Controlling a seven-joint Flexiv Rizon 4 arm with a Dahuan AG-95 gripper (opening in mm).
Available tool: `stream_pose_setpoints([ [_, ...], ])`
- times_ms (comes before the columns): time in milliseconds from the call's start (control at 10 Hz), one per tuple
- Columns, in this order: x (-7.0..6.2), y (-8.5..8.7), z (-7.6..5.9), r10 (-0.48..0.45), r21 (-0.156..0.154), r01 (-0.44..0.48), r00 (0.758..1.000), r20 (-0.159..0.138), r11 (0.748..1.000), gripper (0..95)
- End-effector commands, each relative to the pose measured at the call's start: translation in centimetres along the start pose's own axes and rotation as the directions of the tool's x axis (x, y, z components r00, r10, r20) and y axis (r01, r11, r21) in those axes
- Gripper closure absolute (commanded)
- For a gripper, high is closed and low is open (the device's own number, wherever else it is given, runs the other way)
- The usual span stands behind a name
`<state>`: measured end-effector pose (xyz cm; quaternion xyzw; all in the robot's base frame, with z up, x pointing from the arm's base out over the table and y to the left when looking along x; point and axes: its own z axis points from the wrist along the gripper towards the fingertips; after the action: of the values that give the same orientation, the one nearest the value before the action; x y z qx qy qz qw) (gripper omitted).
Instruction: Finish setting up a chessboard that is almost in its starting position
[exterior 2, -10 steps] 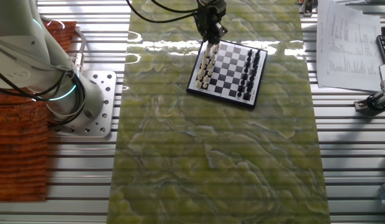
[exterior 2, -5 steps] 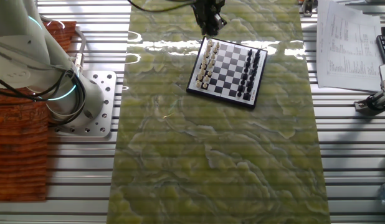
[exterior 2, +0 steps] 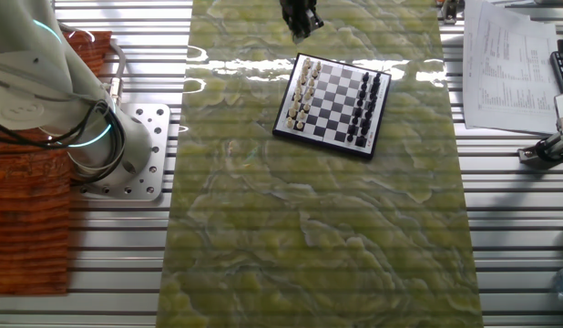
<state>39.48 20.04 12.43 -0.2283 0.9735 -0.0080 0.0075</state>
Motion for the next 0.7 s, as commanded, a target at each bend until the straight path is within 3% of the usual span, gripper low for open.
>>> stream_pose_setpoints([
  [100, -0.6, -1.4, -2.3, 0.069, -0.002, -0.069, 0.997, -0.020, 0.998, 95.0],
  [300, -1.0, -5.9, -3.5, 0.100, -0.004, -0.100, 0.995, -0.018, 0.995, 95.0],
  [400, -0.9, -6.9, -3.5, 0.113, -0.004, -0.113, 0.993, -0.018, 0.994, 95.0],
  [500, -0.5, -9.6, -3.3, 0.138, -0.010, -0.138, 0.990, -0.011, 0.990, 95.0],
  [600, -0.2, -11.4, -3.1, 0.191, -0.024, -0.192, 0.981, -0.004, 0.981, 95.0],
  [700, -0.1, -12.3, -3.0, 0.236, -0.023, -0.236, 0.972, -0.007, 0.972, 95.0],
])
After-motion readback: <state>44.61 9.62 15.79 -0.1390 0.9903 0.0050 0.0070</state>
